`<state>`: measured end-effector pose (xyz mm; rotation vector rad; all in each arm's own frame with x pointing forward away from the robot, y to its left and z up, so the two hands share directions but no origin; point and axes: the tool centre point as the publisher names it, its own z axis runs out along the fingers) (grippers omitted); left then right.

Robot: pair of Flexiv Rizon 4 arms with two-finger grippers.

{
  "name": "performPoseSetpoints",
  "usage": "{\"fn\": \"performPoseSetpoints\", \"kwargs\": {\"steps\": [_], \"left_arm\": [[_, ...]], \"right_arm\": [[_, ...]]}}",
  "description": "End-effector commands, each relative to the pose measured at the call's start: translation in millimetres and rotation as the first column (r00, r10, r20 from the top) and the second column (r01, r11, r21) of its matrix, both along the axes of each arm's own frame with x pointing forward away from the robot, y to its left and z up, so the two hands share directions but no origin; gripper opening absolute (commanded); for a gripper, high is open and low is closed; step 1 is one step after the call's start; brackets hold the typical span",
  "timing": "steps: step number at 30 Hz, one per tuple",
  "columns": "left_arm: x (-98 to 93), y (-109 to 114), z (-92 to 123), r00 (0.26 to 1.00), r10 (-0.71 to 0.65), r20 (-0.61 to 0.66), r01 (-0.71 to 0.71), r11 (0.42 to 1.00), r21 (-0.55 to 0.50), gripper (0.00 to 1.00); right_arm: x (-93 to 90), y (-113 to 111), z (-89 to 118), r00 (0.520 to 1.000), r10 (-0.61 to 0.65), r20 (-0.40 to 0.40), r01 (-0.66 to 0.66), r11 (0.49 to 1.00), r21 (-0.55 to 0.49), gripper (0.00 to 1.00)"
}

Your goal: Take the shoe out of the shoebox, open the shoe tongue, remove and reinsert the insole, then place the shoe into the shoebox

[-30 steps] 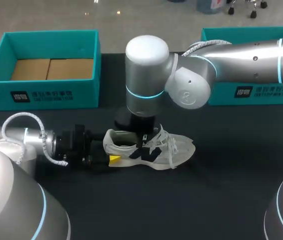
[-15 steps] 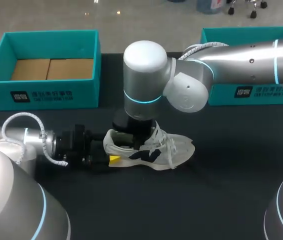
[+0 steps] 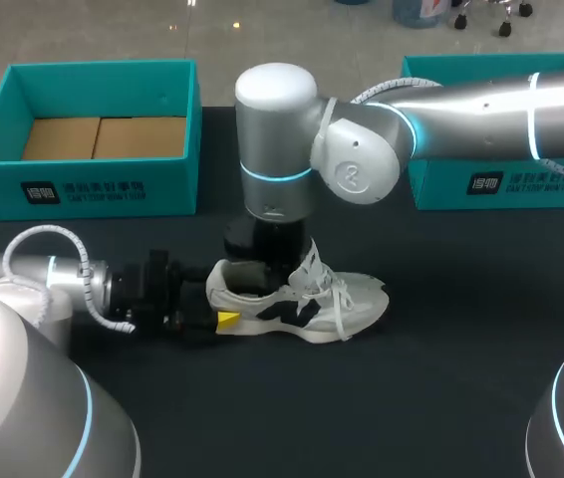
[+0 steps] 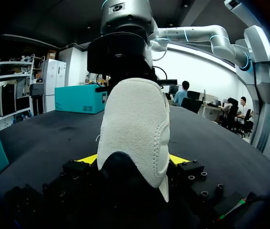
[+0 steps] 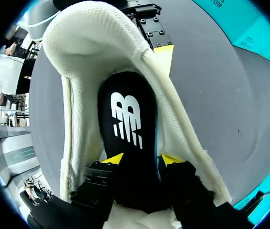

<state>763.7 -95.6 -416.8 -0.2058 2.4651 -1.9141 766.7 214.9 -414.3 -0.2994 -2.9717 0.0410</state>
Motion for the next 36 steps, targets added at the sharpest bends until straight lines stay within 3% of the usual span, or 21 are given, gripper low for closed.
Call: {"fn": "performPoseSetpoints", "kwargs": {"steps": [1, 8, 16, 29, 36], "left_arm": [[3.4, 0, 0, 1.0, 0.006, 0.0, -0.006, 1.0, 0.003, 0.0], [3.4, 0, 0, 1.0, 0.006, 0.0, -0.006, 1.0, 0.003, 0.0], [3.4, 0, 0, 1.0, 0.006, 0.0, -0.006, 1.0, 0.003, 0.0], [3.4, 0, 0, 1.0, 0.006, 0.0, -0.006, 1.0, 0.003, 0.0], [3.4, 0, 0, 1.0, 0.006, 0.0, -0.006, 1.0, 0.003, 0.0]], "right_arm": [[-26.6, 5, -74, 1.0, -0.003, -0.028, 0.003, 1.0, -0.013, 0.28], [-30.1, -1, -74, 0.999, -0.033, -0.029, 0.033, 0.999, -0.018, 0.0], [-22.8, -7, -58, 0.998, -0.059, 0.022, 0.06, 0.998, -0.006, 0.0], [-4.6, -4, 24, 0.98, -0.049, 0.191, 0.035, 0.996, 0.078, 0.0], [-0.9, -3, 48, 0.972, -0.034, 0.233, 0.008, 0.994, 0.11, 0.0]]}}
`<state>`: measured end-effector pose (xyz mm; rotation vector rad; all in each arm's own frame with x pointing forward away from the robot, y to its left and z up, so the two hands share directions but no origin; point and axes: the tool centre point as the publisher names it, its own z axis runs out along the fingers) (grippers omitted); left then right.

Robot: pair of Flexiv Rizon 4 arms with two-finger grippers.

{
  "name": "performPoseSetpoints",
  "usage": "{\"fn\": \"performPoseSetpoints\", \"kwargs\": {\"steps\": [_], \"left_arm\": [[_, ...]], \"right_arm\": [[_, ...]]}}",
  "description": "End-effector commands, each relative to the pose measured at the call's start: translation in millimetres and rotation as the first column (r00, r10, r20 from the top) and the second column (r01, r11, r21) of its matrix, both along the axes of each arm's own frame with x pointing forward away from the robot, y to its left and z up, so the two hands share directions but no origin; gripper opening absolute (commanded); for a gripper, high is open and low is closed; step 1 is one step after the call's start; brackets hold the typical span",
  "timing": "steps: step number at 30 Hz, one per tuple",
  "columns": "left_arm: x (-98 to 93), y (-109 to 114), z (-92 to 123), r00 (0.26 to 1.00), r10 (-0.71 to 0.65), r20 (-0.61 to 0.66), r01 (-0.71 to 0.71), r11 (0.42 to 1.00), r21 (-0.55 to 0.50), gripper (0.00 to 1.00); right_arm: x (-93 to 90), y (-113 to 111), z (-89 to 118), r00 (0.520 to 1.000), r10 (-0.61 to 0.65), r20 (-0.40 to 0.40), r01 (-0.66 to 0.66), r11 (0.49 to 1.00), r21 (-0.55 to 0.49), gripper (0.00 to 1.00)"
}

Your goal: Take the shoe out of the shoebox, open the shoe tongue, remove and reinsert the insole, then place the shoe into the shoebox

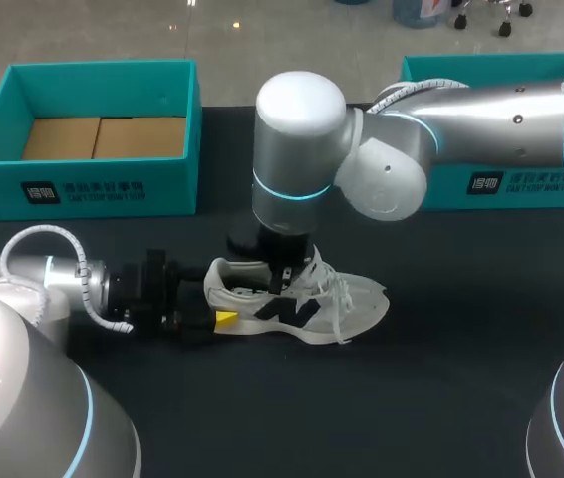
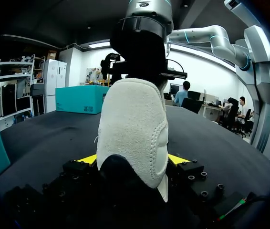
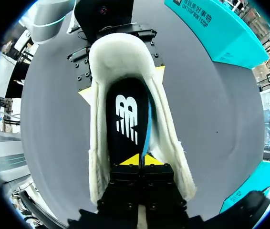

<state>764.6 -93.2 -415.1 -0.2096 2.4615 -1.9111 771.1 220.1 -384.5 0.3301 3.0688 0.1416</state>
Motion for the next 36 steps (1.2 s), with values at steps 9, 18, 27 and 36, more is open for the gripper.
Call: {"fn": "performPoseSetpoints", "kwargs": {"steps": [9, 18, 27, 36], "left_arm": [[2.4, -3, -1, 1.0, 0.001, -0.002, -0.001, 1.0, 0.002, 0.0], [2.4, -3, -1, 1.0, 0.001, -0.002, -0.001, 1.0, 0.002, 0.0], [2.4, -3, -1, 1.0, 0.001, -0.002, -0.001, 1.0, 0.002, 0.0], [2.4, -3, -1, 1.0, 0.001, -0.002, -0.001, 1.0, 0.002, 0.0]], "right_arm": [[-4.2, -15, 30, 0.999, -0.001, 0.05, -0.003, 0.998, 0.069, 0.0], [-0.3, -35, 29, 0.999, -0.034, 0.035, 0.032, 0.998, 0.063, 0.0], [5.0, -35, 31, 0.999, -0.03, 0.032, 0.024, 0.984, 0.174, 0.0], [10.8, -19, 37, 0.999, 0.028, 0.025, -0.034, 0.957, 0.288, 0.0]]}}
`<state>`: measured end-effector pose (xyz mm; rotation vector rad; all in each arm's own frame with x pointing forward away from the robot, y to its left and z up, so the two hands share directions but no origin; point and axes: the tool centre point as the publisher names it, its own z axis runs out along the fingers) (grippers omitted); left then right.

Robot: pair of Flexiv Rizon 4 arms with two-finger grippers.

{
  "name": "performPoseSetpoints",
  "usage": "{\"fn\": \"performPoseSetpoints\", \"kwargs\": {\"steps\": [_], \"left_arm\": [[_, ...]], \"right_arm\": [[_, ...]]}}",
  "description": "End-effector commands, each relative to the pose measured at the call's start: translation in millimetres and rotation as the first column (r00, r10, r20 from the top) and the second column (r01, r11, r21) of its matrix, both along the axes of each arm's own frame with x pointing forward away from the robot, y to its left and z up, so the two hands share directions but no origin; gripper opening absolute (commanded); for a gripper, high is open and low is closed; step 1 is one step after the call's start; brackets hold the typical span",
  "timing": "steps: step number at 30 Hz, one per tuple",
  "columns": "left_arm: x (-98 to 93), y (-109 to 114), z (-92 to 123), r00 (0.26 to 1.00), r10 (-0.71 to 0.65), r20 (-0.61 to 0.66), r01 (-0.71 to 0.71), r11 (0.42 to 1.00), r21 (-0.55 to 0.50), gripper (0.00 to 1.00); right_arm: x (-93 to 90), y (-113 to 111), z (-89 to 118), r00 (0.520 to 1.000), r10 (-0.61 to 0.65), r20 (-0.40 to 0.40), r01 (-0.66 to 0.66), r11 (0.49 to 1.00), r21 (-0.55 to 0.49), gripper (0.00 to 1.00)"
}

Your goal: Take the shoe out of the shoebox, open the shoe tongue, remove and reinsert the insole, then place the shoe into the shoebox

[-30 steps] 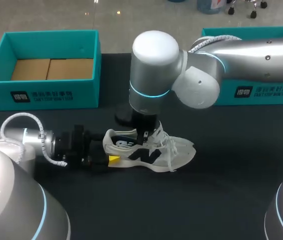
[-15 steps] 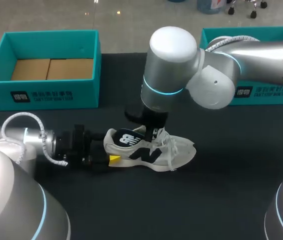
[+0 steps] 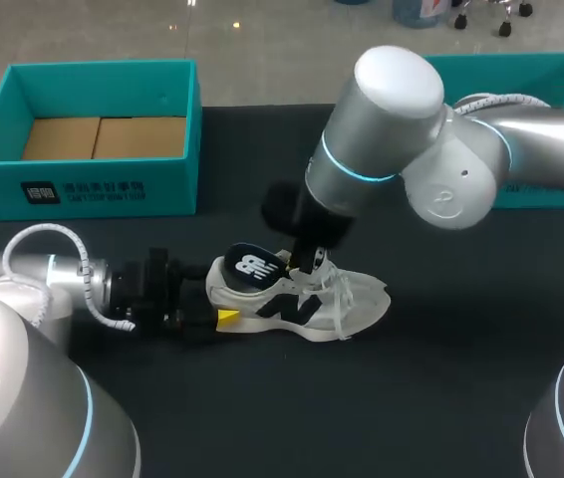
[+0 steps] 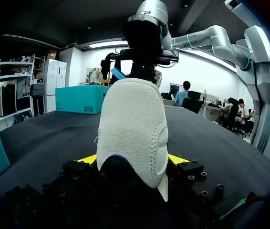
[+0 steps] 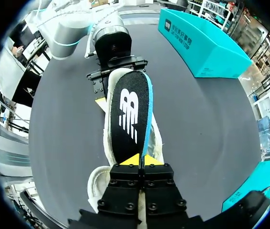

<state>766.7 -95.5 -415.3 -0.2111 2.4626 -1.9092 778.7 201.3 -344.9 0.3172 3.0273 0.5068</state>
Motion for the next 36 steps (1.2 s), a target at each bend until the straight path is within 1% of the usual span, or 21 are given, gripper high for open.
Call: {"fn": "performPoseSetpoints", "kwargs": {"steps": [1, 6, 12, 20, 28, 34, 36], "left_arm": [[0.3, 0, -1, 1.0, 0.0, -0.001, 0.0, 1.0, 0.001, 0.0], [0.3, 0, -1, 1.0, 0.0, -0.001, 0.0, 1.0, 0.001, 0.0], [0.3, 0, -1, 1.0, 0.0, -0.001, 0.0, 1.0, 0.001, 0.0], [0.3, 0, -1, 1.0, 0.0, -0.001, 0.0, 1.0, 0.001, 0.0], [0.3, 0, -1, 1.0, 0.0, -0.001, 0.0, 1.0, 0.001, 0.0], [0.3, 0, -1, 1.0, 0.0, -0.001, 0.0, 1.0, 0.001, 0.0], [0.3, 0, -1, 1.0, 0.0, -0.001, 0.0, 1.0, 0.001, 0.0]], "right_arm": [[3.7, 1, -2, 0.999, 0.033, -0.01, -0.032, 0.997, 0.074, 0.0], [3.5, 14, 6, 0.993, 0.117, -0.033, -0.111, 0.983, 0.145, 0.0], [3.3, 30, 14, 0.979, 0.192, -0.074, -0.178, 0.97, 0.164, 0.0], [2.5, 51, 25, 0.957, 0.254, -0.139, -0.225, 0.954, 0.199, 0.0], [6.1, 61, 25, 0.942, 0.286, -0.177, -0.246, 0.945, 0.215, 0.0], [5.5, 65, 20, 0.925, 0.316, -0.209, -0.256, 0.929, 0.268, 0.0], [4.8, 65, 20, 0.916, 0.331, -0.228, -0.257, 0.918, 0.301, 0.0]]}}
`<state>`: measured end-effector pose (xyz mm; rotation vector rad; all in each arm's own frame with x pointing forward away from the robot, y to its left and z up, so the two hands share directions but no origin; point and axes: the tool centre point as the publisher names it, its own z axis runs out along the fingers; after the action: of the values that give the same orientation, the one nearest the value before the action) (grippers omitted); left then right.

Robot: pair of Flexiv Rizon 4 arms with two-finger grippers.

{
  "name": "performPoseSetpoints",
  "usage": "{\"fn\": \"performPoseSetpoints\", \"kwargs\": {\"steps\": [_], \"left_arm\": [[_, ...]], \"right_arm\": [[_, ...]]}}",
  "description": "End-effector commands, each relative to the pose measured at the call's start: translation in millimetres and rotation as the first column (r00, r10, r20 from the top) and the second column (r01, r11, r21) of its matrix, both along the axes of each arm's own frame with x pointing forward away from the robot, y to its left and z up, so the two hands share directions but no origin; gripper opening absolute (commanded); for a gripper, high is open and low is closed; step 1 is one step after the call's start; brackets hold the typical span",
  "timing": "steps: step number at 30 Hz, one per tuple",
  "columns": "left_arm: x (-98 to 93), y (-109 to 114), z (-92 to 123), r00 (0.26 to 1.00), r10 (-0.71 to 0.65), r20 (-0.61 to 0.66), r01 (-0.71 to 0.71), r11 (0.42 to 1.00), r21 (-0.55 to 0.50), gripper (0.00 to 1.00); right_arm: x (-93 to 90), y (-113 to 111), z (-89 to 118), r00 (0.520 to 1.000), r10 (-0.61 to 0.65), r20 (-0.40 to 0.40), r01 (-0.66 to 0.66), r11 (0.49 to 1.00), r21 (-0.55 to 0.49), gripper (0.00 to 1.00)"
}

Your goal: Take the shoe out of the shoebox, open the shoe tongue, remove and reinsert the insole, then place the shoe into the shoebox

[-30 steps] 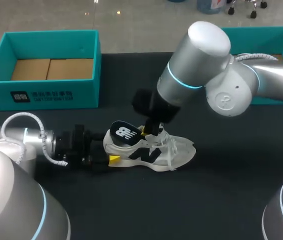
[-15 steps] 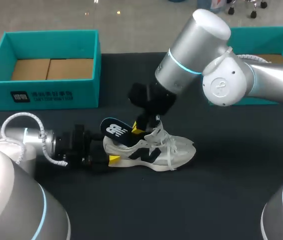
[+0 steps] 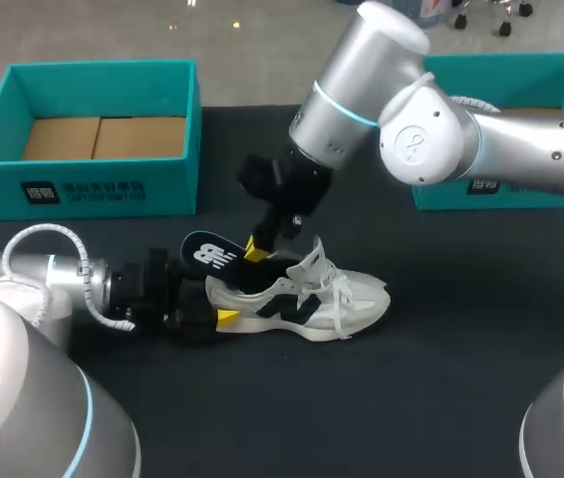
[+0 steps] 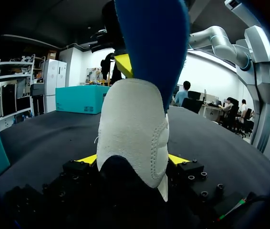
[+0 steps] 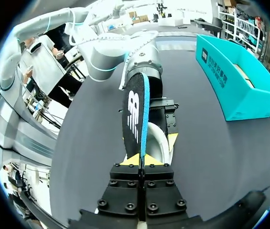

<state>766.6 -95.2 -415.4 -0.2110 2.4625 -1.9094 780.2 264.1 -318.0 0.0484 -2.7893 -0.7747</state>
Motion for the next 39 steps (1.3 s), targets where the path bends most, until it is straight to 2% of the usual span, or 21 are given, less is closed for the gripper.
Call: {"fn": "performPoseSetpoints", "kwargs": {"steps": [1, 2, 3, 5, 13, 24, 28, 39], "left_arm": [[0.4, -1, -1, 1.0, 0.0, -0.002, 0.0, 1.0, 0.001, 0.0], [0.4, -1, -1, 1.0, 0.0, -0.002, 0.0, 1.0, 0.001, 0.0], [0.4, -1, -1, 1.0, 0.0, -0.002, 0.0, 1.0, 0.001, 0.0], [0.4, -1, -1, 1.0, 0.0, -0.002, 0.0, 1.0, 0.001, 0.0], [0.4, -1, -1, 1.0, 0.0, -0.002, 0.0, 1.0, 0.001, 0.0], [0.4, -1, -1, 1.0, 0.0, -0.002, 0.0, 1.0, 0.001, 0.0], [0.4, -1, -1, 1.0, 0.0, -0.002, 0.0, 1.0, 0.001, 0.0], [0.4, -1, -1, 1.0, 0.0, -0.002, 0.0, 1.0, 0.001, 0.0]], "right_arm": [[2.8, 2, -8, 0.998, 0.028, -0.054, -0.026, 0.999, 0.039, 0.0], [2.0, 2, -8, 0.998, 0.031, -0.063, -0.028, 0.999, 0.037, 0.03], [1.2, 2, -9, 0.997, 0.039, -0.069, -0.036, 0.999, 0.033, 0.12], [-0.1, 1, -10, 0.997, 0.039, -0.071, -0.037, 0.999, 0.03, 0.2], [-3.3, -2, -14, 0.994, 0.04, -0.104, -0.036, 0.998, 0.044, 0.22], [-10.5, -7, -30, 0.989, 0.03, -0.147, -0.026, 0.999, 0.029, 0.2], [-10.5, -6, -32, 0.989, 0.02, -0.146, -0.016, 1.0, 0.025, 0.0], [-8.4, 6, -13, 0.992, 0.034, -0.124, -0.031, 0.999, 0.03, 0.0]]}}
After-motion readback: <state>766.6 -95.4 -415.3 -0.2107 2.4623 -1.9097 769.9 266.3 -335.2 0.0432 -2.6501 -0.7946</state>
